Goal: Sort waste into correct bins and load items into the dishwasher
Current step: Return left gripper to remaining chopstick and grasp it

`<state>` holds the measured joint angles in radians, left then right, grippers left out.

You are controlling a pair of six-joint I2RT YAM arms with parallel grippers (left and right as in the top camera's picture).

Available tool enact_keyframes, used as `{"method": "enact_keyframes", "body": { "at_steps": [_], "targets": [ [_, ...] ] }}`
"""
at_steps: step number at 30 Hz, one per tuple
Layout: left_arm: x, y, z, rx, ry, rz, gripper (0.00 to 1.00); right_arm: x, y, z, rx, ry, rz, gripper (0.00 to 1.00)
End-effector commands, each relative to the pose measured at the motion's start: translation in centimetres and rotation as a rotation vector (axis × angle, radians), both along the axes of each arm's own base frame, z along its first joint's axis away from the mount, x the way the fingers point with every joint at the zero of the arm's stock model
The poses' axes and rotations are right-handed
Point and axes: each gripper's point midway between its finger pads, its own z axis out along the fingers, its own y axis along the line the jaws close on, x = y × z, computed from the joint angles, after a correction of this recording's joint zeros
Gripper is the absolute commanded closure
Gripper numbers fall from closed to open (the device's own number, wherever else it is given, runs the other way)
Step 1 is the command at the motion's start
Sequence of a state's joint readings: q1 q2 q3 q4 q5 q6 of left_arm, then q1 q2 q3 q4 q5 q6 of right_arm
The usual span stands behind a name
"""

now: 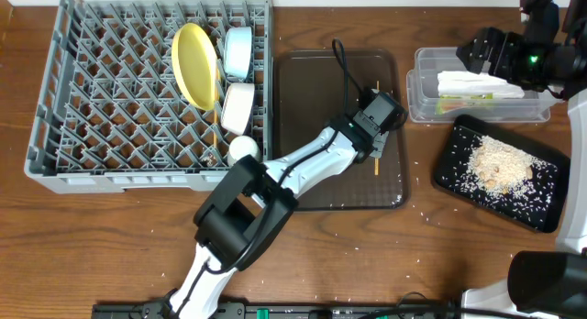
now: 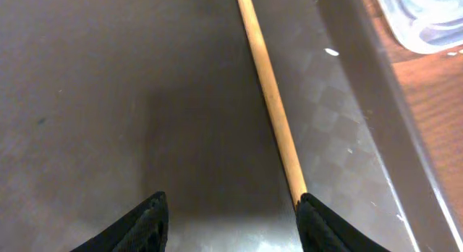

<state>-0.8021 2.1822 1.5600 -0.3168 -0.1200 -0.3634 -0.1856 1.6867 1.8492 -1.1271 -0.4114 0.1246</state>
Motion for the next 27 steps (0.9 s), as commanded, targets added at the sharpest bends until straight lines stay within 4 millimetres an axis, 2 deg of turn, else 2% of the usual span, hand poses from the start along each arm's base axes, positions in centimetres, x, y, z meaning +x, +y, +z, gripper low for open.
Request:
{"method": "enact_keyframes", "body": {
  "at_steps": [1,12,20,27],
  "targets": [
    [0.6,0.4,-1.9,0.030,-0.003,0.023,0.42,0.0,0.2,-0.1,0.000,0.000,0.011,0.01],
    [0.4,-1.0,-1.7,0.029,-0.039,-0.043,0.42,0.0,0.2,-0.1,0.000,0.000,0.011,0.01],
    [1.4,-1.1,0.5,0.028,-0.111,-0.062,0.41,0.0,0.2,-0.1,0.000,0.000,0.011,0.01],
    [0.6,-1.6,-1.2,0.037,-0.081,-0.061,0.41,0.0,0.2,-0.1,0.000,0.000,0.011,0.01]
  ]
}}
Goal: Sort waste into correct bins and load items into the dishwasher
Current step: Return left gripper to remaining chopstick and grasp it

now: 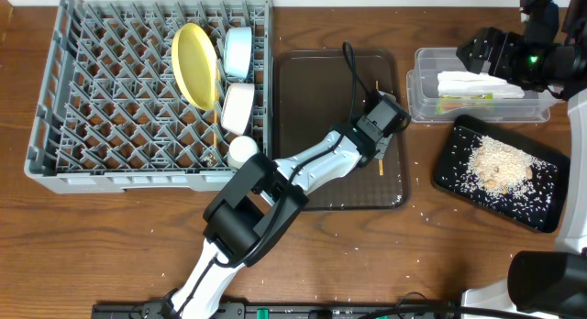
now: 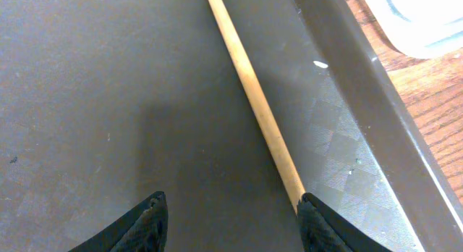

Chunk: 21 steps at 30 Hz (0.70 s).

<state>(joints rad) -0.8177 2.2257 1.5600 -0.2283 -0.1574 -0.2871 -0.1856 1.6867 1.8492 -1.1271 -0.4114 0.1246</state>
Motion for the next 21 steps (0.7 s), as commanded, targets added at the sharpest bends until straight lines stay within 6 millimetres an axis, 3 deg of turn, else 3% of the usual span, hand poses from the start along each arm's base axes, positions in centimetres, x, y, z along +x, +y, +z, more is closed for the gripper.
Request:
{"method": "enact_keyframes", "body": {
  "at_steps": [1,12,21],
  "targets": [
    [-0.4,-0.6,-0.5,0.011,-0.004,-0.005,0.41,0.0,0.2,-0.1,0.000,0.000,0.011,0.01],
    [-1.2,-1.3,-1.1,0.016,0.001,-0.023,0.41,0.0,0.2,-0.1,0.000,0.000,0.011,0.01],
    [-1.8,-0.4,-5.5,0.079,0.056,-0.023,0.43,0.0,0.2,-0.1,0.000,0.000,0.011,0.01]
  ]
}}
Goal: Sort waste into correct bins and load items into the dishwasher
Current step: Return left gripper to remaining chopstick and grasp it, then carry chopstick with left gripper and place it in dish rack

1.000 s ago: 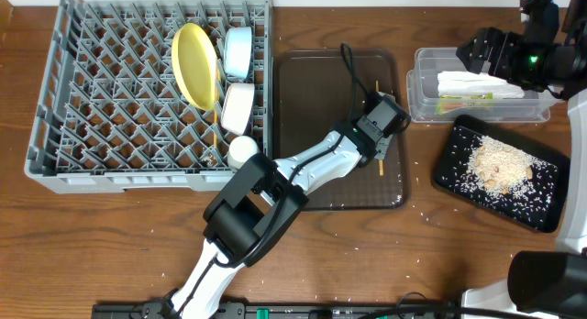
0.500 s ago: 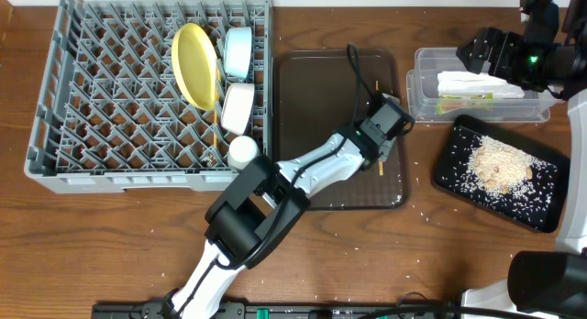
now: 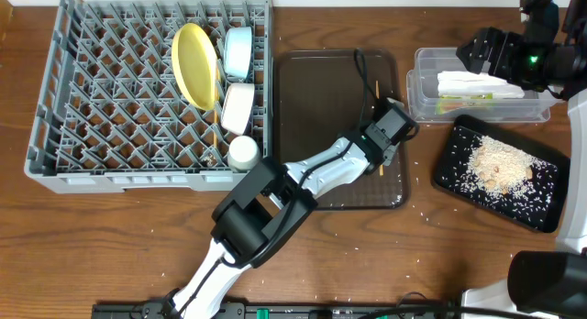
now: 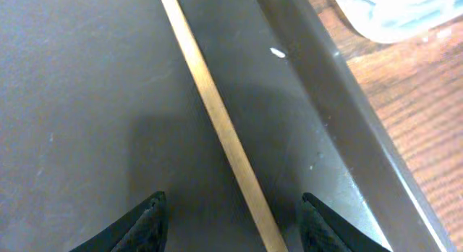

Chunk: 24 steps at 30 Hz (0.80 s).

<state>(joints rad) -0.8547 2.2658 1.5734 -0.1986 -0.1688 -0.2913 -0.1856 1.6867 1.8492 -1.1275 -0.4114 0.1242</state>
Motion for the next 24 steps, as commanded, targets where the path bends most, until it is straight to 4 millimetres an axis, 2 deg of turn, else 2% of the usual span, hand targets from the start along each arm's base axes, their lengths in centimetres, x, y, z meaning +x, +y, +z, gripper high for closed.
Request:
{"method": "enact_keyframes", "body": {
  "at_steps": [1,3,5,6,10,13,16,19,21,22,24],
  "targets": [
    [-0.9,1.4,-4.3,0.078,0.063,0.006,0.51,0.0,0.2,-0.1,0.000,0.000,0.011,0.01],
    [-0.8,1.5,-4.3,0.079,0.063,0.008,0.74,0.0,0.2,-0.1,0.001,0.000,0.011,0.01],
    [-0.8,1.7,-4.4,0.082,0.067,0.012,0.89,0.0,0.2,-0.1,0.000,0.000,0.011,0.01],
    [-0.8,1.9,-4.4,0.087,0.071,0.014,0.92,0.0,0.2,-0.1,0.000,0.000,0.010,0.01],
    [-0.7,2.9,-3.9,0.106,0.091,0.028,0.93,0.0,0.2,-0.1,0.000,0.000,0.011,0.01],
    [0.1,3.8,-1.3,0.093,0.081,0.051,0.93,0.0,0.2,-0.1,0.000,0.000,0.011,0.01],
    [1.2,5.3,3.2,0.065,0.056,0.085,0.93,0.0,0.2,-0.1,0.001,0.000,0.011,0.01],
    [1.8,7.8,8.3,0.036,0.028,0.126,0.93,0.0,0.2,-0.1,0.000,0.000,0.010,0.01],
    [2.0,10.0,11.8,0.017,0.010,0.162,0.92,0.0,0.2,-0.1,0.000,0.000,0.010,0.01],
    [2.0,12.1,14.5,0.006,-0.008,0.188,0.93,0.0,0.2,-0.1,0.000,0.000,0.010,0.01],
    [1.9,14.9,17.4,0.005,-0.030,0.215,0.93,0.0,0.2,-0.1,0.000,0.000,0.011,0.01]
  ]
}}
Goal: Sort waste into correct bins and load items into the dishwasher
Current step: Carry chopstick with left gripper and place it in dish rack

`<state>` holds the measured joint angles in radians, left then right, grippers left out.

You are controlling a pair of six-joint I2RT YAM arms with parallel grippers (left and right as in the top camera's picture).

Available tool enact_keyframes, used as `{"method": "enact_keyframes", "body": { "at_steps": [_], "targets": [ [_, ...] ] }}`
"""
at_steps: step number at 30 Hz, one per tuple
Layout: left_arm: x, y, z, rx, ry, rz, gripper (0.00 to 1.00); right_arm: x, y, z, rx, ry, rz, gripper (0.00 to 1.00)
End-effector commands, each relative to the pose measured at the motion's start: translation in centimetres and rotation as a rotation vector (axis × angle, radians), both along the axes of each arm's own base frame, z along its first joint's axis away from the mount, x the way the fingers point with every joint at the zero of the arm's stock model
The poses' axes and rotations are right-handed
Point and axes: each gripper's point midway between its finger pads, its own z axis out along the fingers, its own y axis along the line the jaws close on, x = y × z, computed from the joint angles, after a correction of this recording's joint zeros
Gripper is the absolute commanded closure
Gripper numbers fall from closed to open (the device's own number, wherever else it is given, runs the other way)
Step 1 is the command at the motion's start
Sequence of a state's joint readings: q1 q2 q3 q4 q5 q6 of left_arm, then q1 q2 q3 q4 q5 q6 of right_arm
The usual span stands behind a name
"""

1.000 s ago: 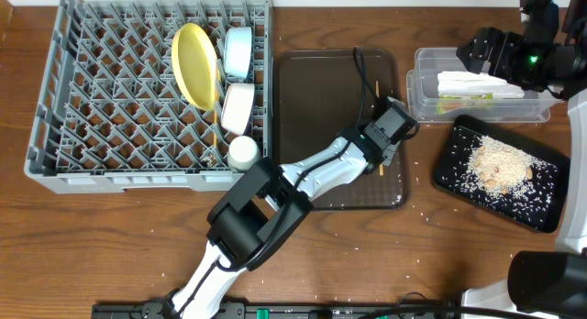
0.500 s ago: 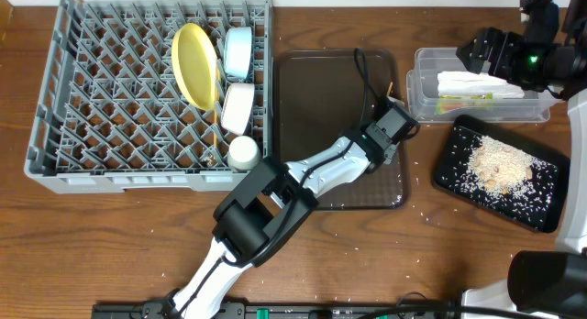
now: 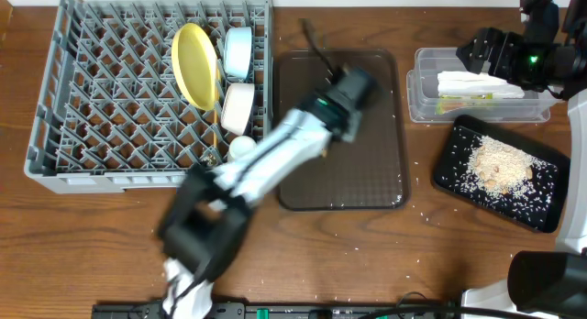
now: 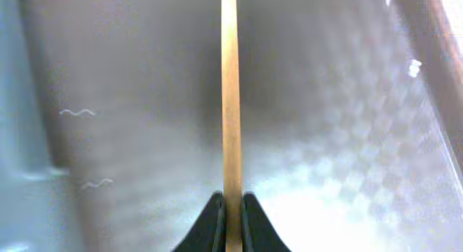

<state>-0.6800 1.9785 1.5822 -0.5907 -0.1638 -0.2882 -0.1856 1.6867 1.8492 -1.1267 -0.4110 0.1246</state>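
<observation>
In the left wrist view a wooden chopstick [image 4: 229,93] runs straight up from between the dark fingers of my left gripper [image 4: 231,201], which is shut on it. Blurred below it lies the brown tray [image 3: 367,181]. From overhead, my left gripper [image 3: 351,83] hangs over the tray's far middle, the arm smeared by motion. The chopstick itself does not show in the overhead view. My right gripper [image 3: 475,51] hovers at the far right by the clear container [image 3: 477,104]; its jaws cannot be made out.
A grey dish rack [image 3: 55,126] at the left holds a yellow plate [image 3: 195,64], a light blue bowl [image 3: 238,51] and a white cup [image 3: 238,106]. A black tray of rice-like crumbs [image 3: 500,172] lies at the right. The clear container holds white paper.
My left gripper was open astride the chopstick lying near the tray's right edge. It is now shut on the chopstick, which is off the tray, and the gripper has shifted left and toward the back.
My open left gripper stood over the tray's right side with the chopstick near its right finger. Over the two later moments the stick came to lie between the fingers. Now the gripper holds it, nearer the rack. The right arm has stayed in place.
</observation>
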Motion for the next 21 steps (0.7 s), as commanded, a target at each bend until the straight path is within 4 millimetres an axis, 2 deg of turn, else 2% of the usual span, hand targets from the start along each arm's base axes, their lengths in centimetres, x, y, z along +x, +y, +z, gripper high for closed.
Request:
{"method": "enact_keyframes", "body": {
  "at_steps": [1,3,6,10,16,17,18,19,21],
  "targets": [
    [0.5,5.4,9.1,-0.046,-0.120,0.060,0.92,0.0,0.2,-0.1,0.001,0.001,0.011,0.01],
    [0.4,8.8,10.8,-0.029,-0.128,0.099,0.92,0.0,0.2,-0.1,0.001,0.001,0.011,0.01],
    [0.6,13.3,11.3,0.024,-0.107,0.147,0.92,0.0,0.2,-0.1,0.001,0.001,0.011,0.01],
    [1.0,18.8,8.9,0.111,-0.027,0.201,0.92,0.0,0.2,-0.1,0.001,0.001,0.011,0.01],
    [2.1,24.2,4.3,0.171,0.088,0.285,0.91,0.0,0.2,-0.1,0.001,0.001,0.011,0.01],
    [2.2,25.1,3.5,0.176,0.110,0.304,0.83,0.0,0.2,-0.1,0.001,0.001,0.011,0.01],
    [2.3,25.5,3.0,0.179,0.121,0.314,0.66,0.0,0.2,-0.1,0.001,0.001,0.011,0.01],
    [2.3,26.0,2.7,0.181,0.132,0.325,0.56,0.0,0.2,-0.1,0.001,0.001,0.011,0.01],
    [2.2,26.6,2.4,0.180,0.142,0.337,0.45,0.0,0.2,-0.1,0.001,0.001,0.011,0.01]
  ]
}}
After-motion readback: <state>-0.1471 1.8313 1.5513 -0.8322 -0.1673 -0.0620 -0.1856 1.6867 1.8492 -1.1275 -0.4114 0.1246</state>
